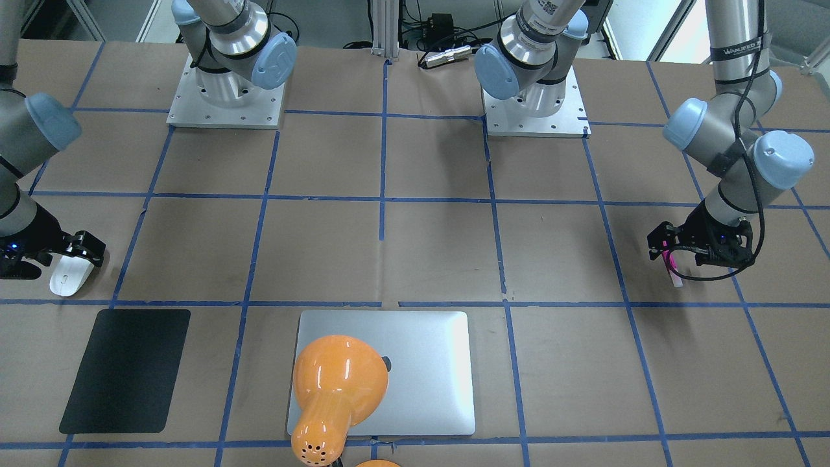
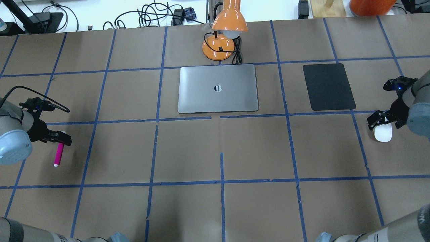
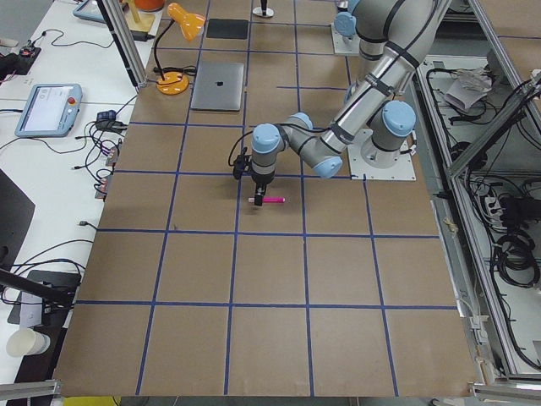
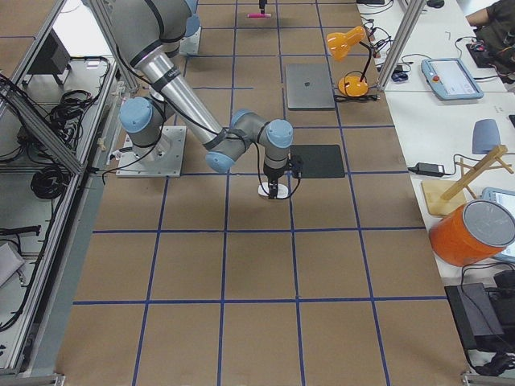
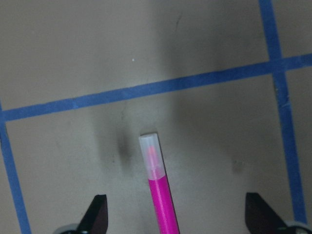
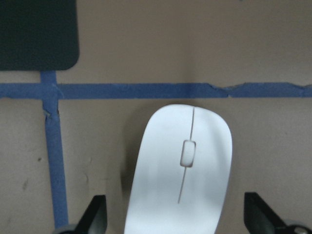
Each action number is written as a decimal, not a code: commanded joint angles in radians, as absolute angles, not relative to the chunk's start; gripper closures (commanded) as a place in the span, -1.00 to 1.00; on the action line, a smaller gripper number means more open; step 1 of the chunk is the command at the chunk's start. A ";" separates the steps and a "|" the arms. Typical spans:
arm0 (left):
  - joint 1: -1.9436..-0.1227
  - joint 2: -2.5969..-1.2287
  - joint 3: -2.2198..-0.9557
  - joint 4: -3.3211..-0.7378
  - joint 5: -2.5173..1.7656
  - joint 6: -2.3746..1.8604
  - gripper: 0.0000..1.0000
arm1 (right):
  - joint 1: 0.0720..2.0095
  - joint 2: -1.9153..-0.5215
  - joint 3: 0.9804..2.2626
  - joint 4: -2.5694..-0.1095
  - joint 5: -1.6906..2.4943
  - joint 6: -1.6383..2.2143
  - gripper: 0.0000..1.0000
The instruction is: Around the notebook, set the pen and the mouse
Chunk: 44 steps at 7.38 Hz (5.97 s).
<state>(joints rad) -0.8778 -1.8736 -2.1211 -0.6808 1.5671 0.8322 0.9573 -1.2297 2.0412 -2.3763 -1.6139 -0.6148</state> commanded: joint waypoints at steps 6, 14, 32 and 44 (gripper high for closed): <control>-0.880 -1.862 -2.132 -0.704 1.577 0.723 1.00 | 0.977 -1.215 1.964 -2.332 -1.640 -0.603 0.35; -1.695 -1.724 -2.123 -0.838 1.572 -1.065 1.00 | 1.327 -0.970 1.589 -2.172 -1.554 -0.262 0.21; -1.835 -1.676 -1.797 -1.287 1.552 -0.620 -1.00 | 1.534 -1.463 1.453 -1.554 -1.554 -0.011 -1.00; -1.542 -1.536 -1.562 -1.612 1.537 -0.114 -1.00 | 1.536 -1.465 1.447 -1.563 -1.548 -0.020 -1.00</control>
<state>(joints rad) -1.5420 -1.5365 -1.5638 -1.6107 1.5355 -0.1129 1.5357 -1.4645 1.4477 -1.5625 -1.5483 -0.0180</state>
